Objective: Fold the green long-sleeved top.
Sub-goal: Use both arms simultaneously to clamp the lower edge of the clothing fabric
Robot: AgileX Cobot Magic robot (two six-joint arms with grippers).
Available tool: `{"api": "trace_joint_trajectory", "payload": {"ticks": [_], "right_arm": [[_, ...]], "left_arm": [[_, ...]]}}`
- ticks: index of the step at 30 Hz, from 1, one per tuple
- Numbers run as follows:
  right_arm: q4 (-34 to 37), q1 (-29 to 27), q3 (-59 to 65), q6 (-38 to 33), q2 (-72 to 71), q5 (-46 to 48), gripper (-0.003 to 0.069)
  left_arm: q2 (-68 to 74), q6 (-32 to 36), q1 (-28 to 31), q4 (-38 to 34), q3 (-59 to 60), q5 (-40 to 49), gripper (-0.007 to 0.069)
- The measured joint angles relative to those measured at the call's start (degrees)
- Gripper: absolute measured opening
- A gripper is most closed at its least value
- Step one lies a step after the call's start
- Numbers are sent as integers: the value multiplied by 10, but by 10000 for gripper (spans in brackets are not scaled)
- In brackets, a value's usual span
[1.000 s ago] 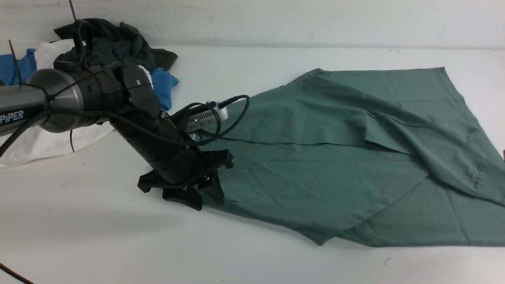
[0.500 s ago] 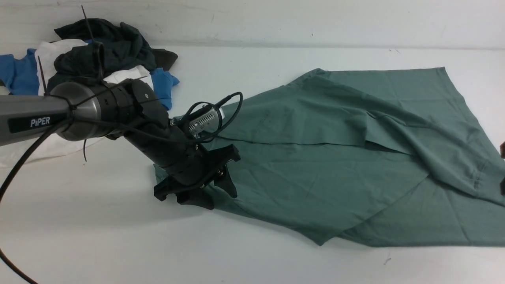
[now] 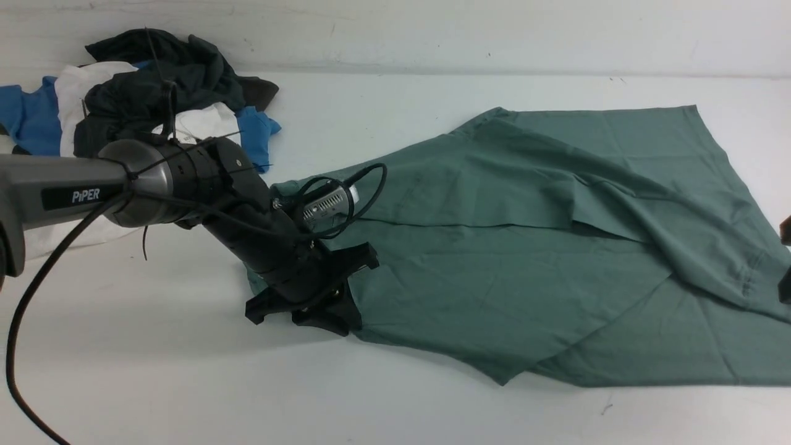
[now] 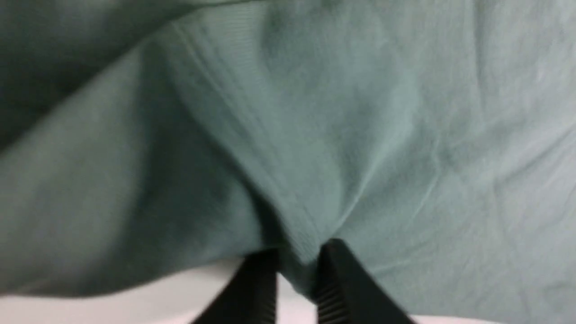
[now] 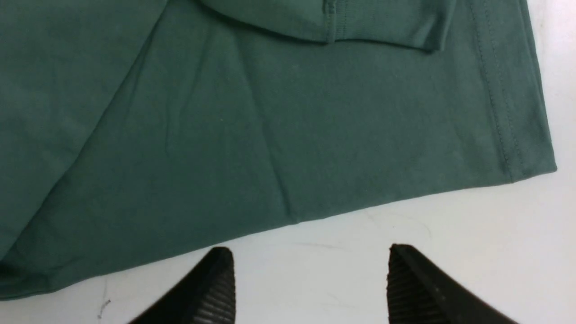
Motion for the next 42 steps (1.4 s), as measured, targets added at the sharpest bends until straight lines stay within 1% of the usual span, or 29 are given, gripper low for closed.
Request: {"api": "trace_joint_trajectory", "payload": {"ticks": [1, 4, 6, 11, 12, 13, 15, 16, 19, 21, 22, 23, 24, 27, 30, 33, 34, 37, 38, 40, 42], "right_arm": [[2, 0, 0, 0, 0, 9, 422], [5, 0, 0, -9, 0, 30, 422], [16, 0, 0, -22, -1, 38, 422], [44, 2, 22, -32, -32, 37, 422], [45, 3, 25, -33, -37, 37, 422], [47, 10, 48, -33, -57, 37, 422], [47, 20, 74, -33, -77, 37, 422], [47, 36, 104, -33, -97, 38, 422], [43, 78, 173, -32, -126, 31, 422], [38, 96, 190, -31, -128, 21, 422], [28, 118, 211, -25, -126, 4, 422], [25, 120, 216, -23, -126, 3, 422], [8, 137, 228, -15, -118, -7, 422], [-32, 149, 245, 12, -92, -18, 422], [-55, 149, 247, 32, -71, -32, 422], [-63, 149, 247, 40, -59, -43, 422], [-63, 149, 247, 40, -57, -45, 422], [-63, 149, 247, 40, -57, -47, 422], [-63, 149, 247, 40, -57, -48, 422], [-58, 149, 247, 40, -57, -51, 422], [-56, 149, 247, 40, -57, -52, 422]], "left_arm": [[0, 9, 0, 5, 0, 7, 25], [-2, 9, 0, 29, 0, 28, 13], [-15, 1, 0, 83, 3, 62, 9], [-79, -54, 0, 222, 42, 111, 9], [-83, -56, 0, 227, 44, 113, 9], [-109, -67, 0, 262, 63, 124, 9], [-130, -79, 0, 288, 86, 133, 9], [-149, -88, 0, 307, 109, 136, 9], [-185, -99, 0, 334, 150, 131, 9], [-194, -100, 0, 342, 160, 128, 9], [-204, -100, 0, 355, 165, 128, 9], [-206, -100, 0, 356, 165, 128, 9], [-212, -103, 0, 366, 165, 128, 9], [-216, -104, 0, 378, 165, 129, 10], [-216, -104, 0, 388, 165, 135, 22], [-216, -104, 0, 392, 161, 155, 64], [-216, -109, 0, 394, 158, 167, 105], [-217, -115, 0, 396, 157, 180, 162], [-218, -119, 0, 396, 157, 192, 220], [-223, -121, 0, 397, 157, 195, 274], [-228, -121, 0, 395, 157, 195, 306]]}}
